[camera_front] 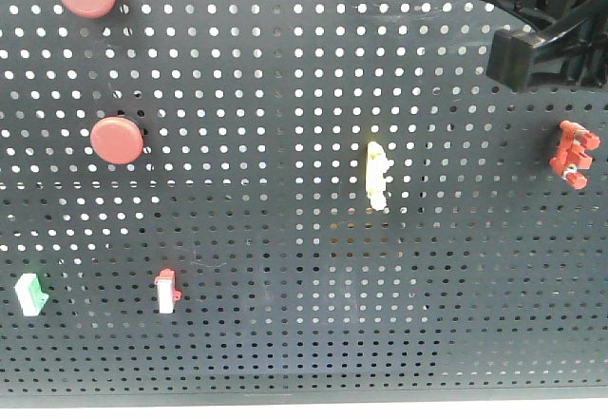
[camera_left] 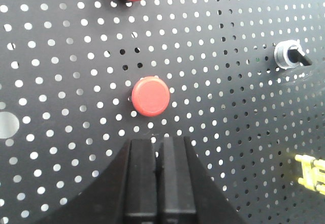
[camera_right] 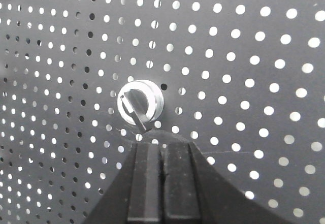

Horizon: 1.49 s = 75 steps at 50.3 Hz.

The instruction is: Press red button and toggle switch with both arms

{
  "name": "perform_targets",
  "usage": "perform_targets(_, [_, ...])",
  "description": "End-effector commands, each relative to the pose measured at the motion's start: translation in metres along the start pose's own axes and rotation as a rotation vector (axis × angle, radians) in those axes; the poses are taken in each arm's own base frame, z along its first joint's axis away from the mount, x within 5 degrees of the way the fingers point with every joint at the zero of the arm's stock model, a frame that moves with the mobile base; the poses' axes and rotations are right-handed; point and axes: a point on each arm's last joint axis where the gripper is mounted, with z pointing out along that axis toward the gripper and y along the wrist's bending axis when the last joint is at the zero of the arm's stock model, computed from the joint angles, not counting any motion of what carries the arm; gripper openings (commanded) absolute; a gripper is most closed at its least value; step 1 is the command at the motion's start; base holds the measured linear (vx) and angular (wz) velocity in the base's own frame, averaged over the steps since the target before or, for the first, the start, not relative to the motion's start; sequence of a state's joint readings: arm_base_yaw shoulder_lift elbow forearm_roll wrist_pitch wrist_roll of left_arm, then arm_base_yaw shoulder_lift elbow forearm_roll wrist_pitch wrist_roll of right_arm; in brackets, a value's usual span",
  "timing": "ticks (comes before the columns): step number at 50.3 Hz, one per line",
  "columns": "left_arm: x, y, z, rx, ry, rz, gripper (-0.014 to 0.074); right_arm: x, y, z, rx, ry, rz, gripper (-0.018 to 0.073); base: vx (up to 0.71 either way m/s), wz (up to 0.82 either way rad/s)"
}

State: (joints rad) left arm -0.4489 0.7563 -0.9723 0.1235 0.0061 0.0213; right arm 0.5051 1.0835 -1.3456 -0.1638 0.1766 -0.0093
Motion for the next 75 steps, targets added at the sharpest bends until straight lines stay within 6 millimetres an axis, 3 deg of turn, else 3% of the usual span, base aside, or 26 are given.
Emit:
perform_targets(1, [-0.019, 0.002, -0.002, -0.004, -0.116, -0.01, 0.0001, -0.02, -0.002, -0.009, 0.009, -0.117, -0.01, -0.0003, 0.0, 0.0])
perform_targets(8, [-0.014, 0.002, -0.008, -0.009, -0.113, -0.007, 0.0001, -0.02, -0.002, -0.009, 0.009, -0.117, -0.01, -0.0003, 0.0, 0.0])
perform_targets(13, [0.003, 0.007, -0.024, -0.07, -0.094, 0.003, 0.0001, -0.02, -0.002, -0.009, 0.009, -0.117, -0.01, -0.0003, 0.0, 0.0])
perform_targets(17, [0.027, 0.01, -0.042, -0.127, -0.05, 0.008, 0.0001, -0.02, -0.002, -0.009, 0.009, -0.117, -0.01, -0.0003, 0.0, 0.0])
perform_targets(35, [0.178, 0.0, -0.133, -0.358, 0.177, -0.065, 0.0001, -0.02, -0.002, -0.009, 0.009, -0.117, -0.01, -0.0003, 0.0, 0.0])
perform_targets(45, [0.227, -0.009, -0.161, -0.407, 0.158, -0.05, 0.0001, -0.02, -0.003, -0.009, 0.009, -0.122, -0.01, -0.0003, 0.0, 0.0])
perform_targets(75, [0.229, -0.009, -0.163, -0.407, 0.205, -0.061, 0.0001, -0.02, -0.002, -0.009, 0.009, -0.119, -0.01, -0.0003, 0.0, 0.0])
